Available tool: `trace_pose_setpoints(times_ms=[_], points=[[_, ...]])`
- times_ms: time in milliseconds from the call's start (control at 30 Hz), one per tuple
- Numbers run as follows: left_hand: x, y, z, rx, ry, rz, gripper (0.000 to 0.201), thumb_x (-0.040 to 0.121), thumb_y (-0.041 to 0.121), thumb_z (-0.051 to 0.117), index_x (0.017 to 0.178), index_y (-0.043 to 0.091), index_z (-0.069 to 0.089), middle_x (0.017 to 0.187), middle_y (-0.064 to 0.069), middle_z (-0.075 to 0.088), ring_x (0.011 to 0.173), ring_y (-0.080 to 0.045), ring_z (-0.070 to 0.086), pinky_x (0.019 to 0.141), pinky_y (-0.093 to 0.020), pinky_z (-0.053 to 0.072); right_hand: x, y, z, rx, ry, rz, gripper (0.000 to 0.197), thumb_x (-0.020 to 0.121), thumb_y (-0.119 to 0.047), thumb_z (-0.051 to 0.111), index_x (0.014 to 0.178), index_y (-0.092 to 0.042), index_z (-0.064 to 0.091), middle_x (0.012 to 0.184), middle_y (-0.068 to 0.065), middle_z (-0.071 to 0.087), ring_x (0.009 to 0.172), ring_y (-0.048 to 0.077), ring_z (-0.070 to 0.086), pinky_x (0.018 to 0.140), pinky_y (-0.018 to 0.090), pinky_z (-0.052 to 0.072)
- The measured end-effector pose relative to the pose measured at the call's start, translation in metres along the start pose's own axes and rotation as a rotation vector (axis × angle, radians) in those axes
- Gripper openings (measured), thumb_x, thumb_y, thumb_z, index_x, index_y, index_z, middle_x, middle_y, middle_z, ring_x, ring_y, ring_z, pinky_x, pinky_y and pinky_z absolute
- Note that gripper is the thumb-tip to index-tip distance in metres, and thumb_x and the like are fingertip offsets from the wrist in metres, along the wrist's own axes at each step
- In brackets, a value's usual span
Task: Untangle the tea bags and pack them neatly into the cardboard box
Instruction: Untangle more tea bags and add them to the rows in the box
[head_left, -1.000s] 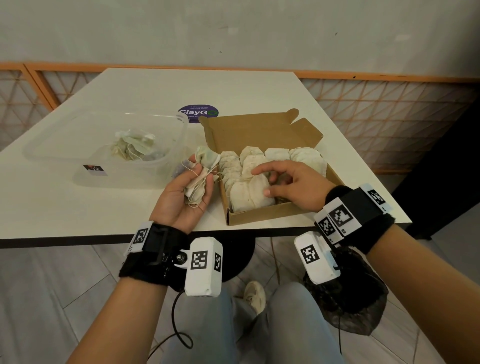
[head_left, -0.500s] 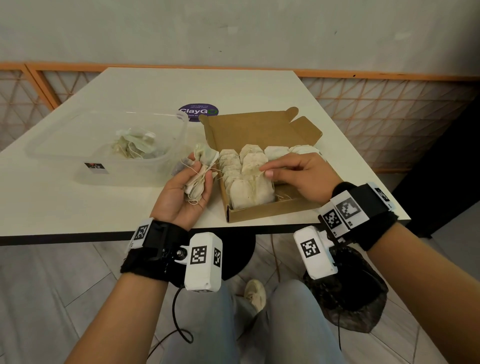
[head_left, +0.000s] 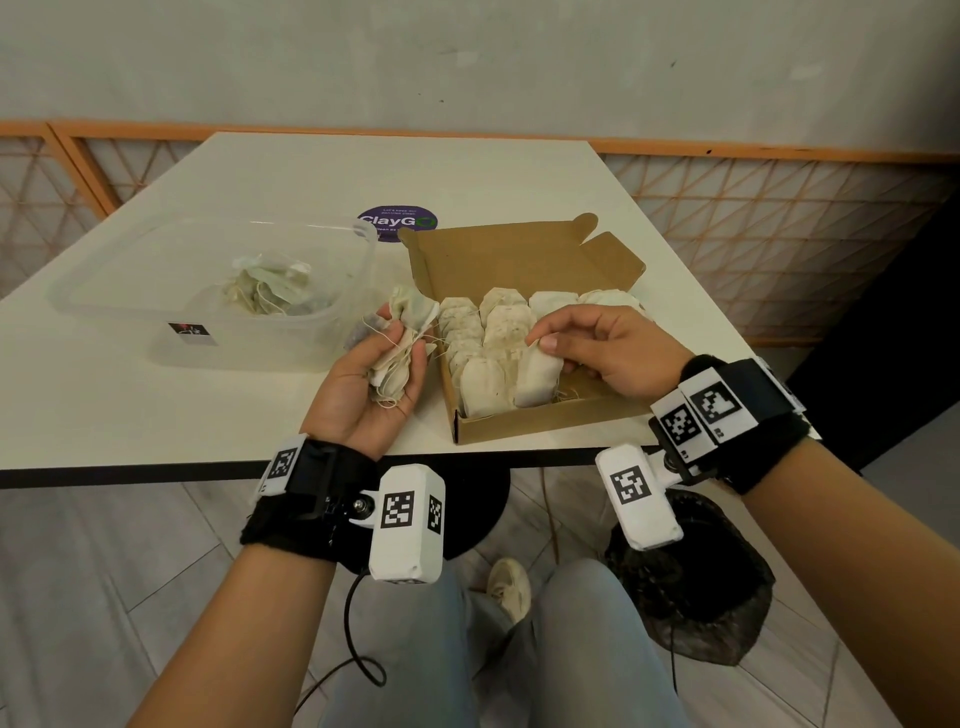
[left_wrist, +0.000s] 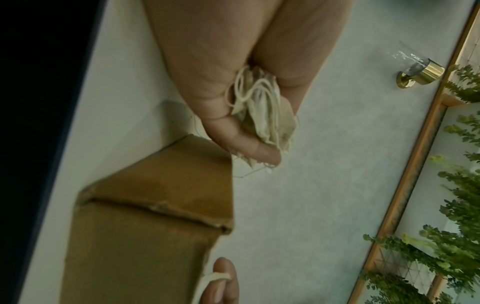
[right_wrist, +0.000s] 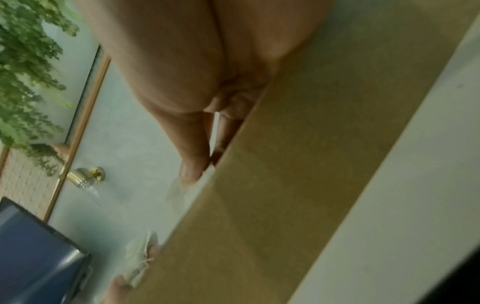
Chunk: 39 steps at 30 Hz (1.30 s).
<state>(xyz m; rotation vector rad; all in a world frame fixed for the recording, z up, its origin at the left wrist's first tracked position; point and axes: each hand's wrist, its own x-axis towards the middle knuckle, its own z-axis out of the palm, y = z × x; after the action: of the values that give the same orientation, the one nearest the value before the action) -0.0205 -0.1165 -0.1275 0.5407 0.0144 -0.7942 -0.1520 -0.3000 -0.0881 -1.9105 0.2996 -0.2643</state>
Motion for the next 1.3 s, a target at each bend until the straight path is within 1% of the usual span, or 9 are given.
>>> trace_pose_setpoints(times_ms=[133,267,400,567,667,767,967,1167,1300], points=[[-0.001,0.000,0.001,0.000,-0.008,-0.005,0.023,0.074,0.007,0.059,0.095,0.015,0.065,0.087,-0.002,0.072,0.081,-0.014,0.069,0.056,-0.020,0.055,0.002,0.005,0.008,-0.076,-0.018,0.002,0.019,0.086,-0.010,0.061,0.105,-0.012,0.067,0.082,0.003,0.066,0.073,0.003,0.059,0.072,0.008,0.043],[-0.002,0.000,0.001,-0.003,-0.006,-0.008,0.022,0.074,0.007,0.059,0.094,0.015,0.065,0.089,-0.003,0.072,0.082,-0.015,0.069,0.055,-0.020,0.055,0.002,0.006,0.002,-0.043,0.074,0.055,0.029,0.082,-0.014,0.067,0.109,-0.021,0.059,0.075,-0.002,0.065,0.063,0.000,0.057,0.065,0.011,0.043],[-0.002,-0.001,0.002,-0.012,0.012,-0.006,0.015,0.083,0.006,0.056,0.093,0.014,0.064,0.086,-0.003,0.072,0.078,-0.014,0.069,0.054,-0.020,0.055,0.002,0.003,-0.004,-0.089,0.007,0.166,0.040,0.075,-0.003,0.072,0.106,-0.020,0.054,0.079,0.003,0.067,0.054,0.000,0.057,0.055,0.011,0.043],[-0.002,0.000,0.001,-0.015,0.000,-0.010,0.020,0.078,0.006,0.058,0.095,0.014,0.065,0.086,-0.003,0.072,0.076,-0.014,0.070,0.055,-0.021,0.055,0.005,0.003,0.001,-0.146,-0.035,0.190,0.047,0.075,-0.006,0.074,0.114,-0.019,0.052,0.067,-0.004,0.067,0.055,-0.002,0.058,0.066,0.015,0.042],[-0.002,0.000,0.001,-0.008,-0.008,-0.016,0.022,0.076,0.007,0.059,0.096,0.014,0.065,0.093,-0.004,0.071,0.084,-0.015,0.068,0.055,-0.021,0.055,0.004,0.002,0.001,-0.056,-0.006,0.186,0.046,0.076,-0.002,0.071,0.115,-0.017,0.052,0.068,0.002,0.066,0.055,0.006,0.058,0.060,0.018,0.046],[-0.002,-0.001,0.000,-0.008,-0.006,-0.011,0.023,0.075,0.006,0.059,0.097,0.014,0.064,0.089,-0.003,0.072,0.078,-0.014,0.071,0.055,-0.021,0.055,0.003,0.000,-0.006,0.061,-0.014,0.181,0.047,0.078,0.004,0.067,0.119,-0.013,0.050,0.068,0.007,0.062,0.052,0.006,0.058,0.052,0.014,0.047],[-0.003,0.000,0.002,-0.015,-0.004,-0.007,0.024,0.075,0.006,0.059,0.097,0.014,0.064,0.087,-0.004,0.073,0.074,-0.014,0.071,0.055,-0.021,0.056,0.004,0.002,-0.001,-0.190,-0.154,0.215,0.051,0.074,-0.007,0.075,0.117,-0.022,0.053,0.067,-0.004,0.068,0.063,0.005,0.062,0.072,0.017,0.044],[-0.003,0.000,0.003,-0.004,-0.002,-0.012,0.025,0.074,0.007,0.060,0.098,0.014,0.064,0.090,-0.004,0.072,0.078,-0.015,0.070,0.056,-0.021,0.056,0.006,0.003,-0.001,-0.286,-0.138,0.231,0.083,0.068,-0.009,0.080,0.134,-0.026,0.032,0.076,0.001,0.066,0.069,0.010,0.060,0.072,0.020,0.044],[-0.003,-0.001,0.003,0.001,-0.002,-0.013,0.025,0.074,0.007,0.059,0.098,0.014,0.065,0.093,-0.005,0.071,0.084,-0.015,0.068,0.055,-0.020,0.055,0.006,0.004,0.006,-0.339,-0.055,0.224,0.094,0.066,-0.010,0.081,0.139,-0.027,0.024,0.088,0.016,0.068,0.079,0.018,0.063,0.080,0.025,0.047]])
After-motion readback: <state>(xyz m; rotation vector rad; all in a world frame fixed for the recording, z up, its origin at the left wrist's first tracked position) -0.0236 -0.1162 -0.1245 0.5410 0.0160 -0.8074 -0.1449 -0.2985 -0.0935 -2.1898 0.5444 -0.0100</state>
